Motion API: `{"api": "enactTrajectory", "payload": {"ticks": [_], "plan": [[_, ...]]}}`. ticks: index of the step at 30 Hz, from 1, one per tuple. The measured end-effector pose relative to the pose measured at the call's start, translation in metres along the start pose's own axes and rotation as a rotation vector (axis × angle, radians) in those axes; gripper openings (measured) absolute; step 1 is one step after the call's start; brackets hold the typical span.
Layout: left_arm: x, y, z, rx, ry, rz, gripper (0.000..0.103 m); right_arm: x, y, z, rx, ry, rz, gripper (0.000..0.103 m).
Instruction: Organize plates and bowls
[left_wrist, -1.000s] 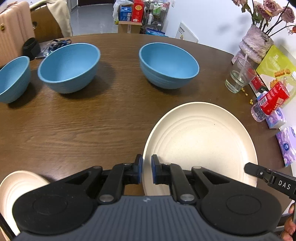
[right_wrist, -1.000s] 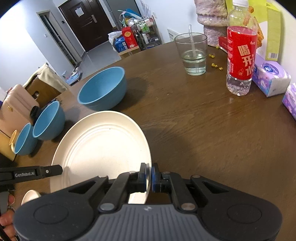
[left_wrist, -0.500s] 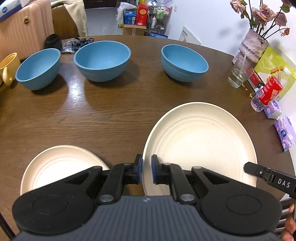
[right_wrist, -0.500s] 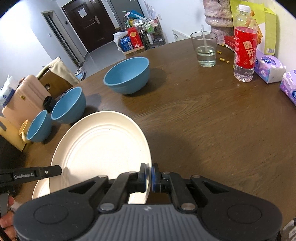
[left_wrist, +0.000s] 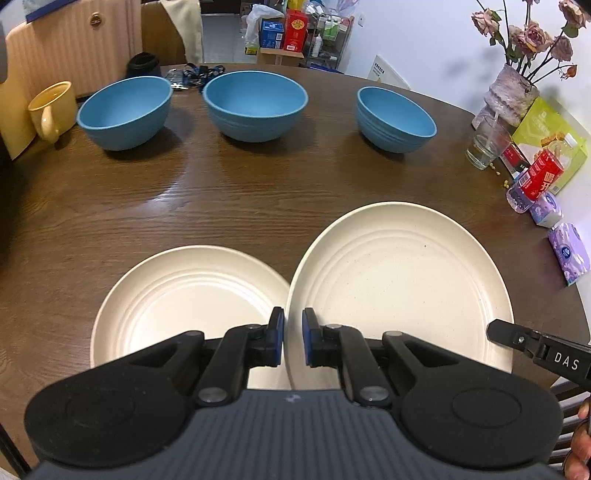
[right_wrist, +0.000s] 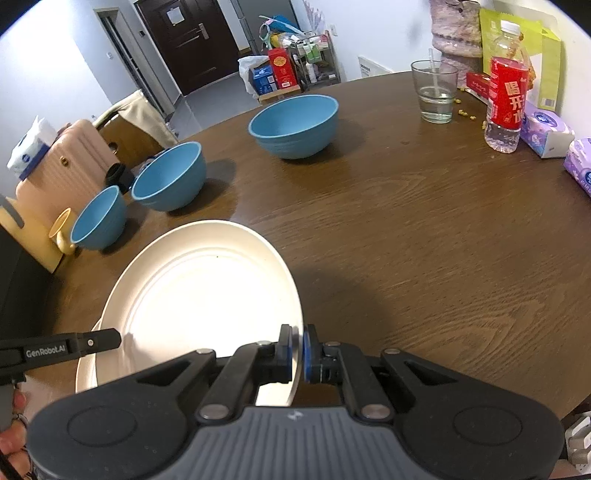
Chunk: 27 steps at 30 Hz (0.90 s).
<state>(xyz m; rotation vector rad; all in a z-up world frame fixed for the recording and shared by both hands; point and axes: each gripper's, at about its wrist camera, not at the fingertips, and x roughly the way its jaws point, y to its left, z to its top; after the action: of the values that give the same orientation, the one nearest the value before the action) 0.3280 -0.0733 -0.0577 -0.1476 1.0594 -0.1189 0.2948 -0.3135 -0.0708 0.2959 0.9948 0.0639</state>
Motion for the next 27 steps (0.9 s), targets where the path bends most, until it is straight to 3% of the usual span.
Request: {"api": "enactTrajectory", "payload": {"ticks": [27], "plan": [[-0.038,0.103,-0.035,-0.114,-0.024,0.074,0.011,0.009,0.097,-0.040,-0.120,0.043,0.054,0.006]]}}
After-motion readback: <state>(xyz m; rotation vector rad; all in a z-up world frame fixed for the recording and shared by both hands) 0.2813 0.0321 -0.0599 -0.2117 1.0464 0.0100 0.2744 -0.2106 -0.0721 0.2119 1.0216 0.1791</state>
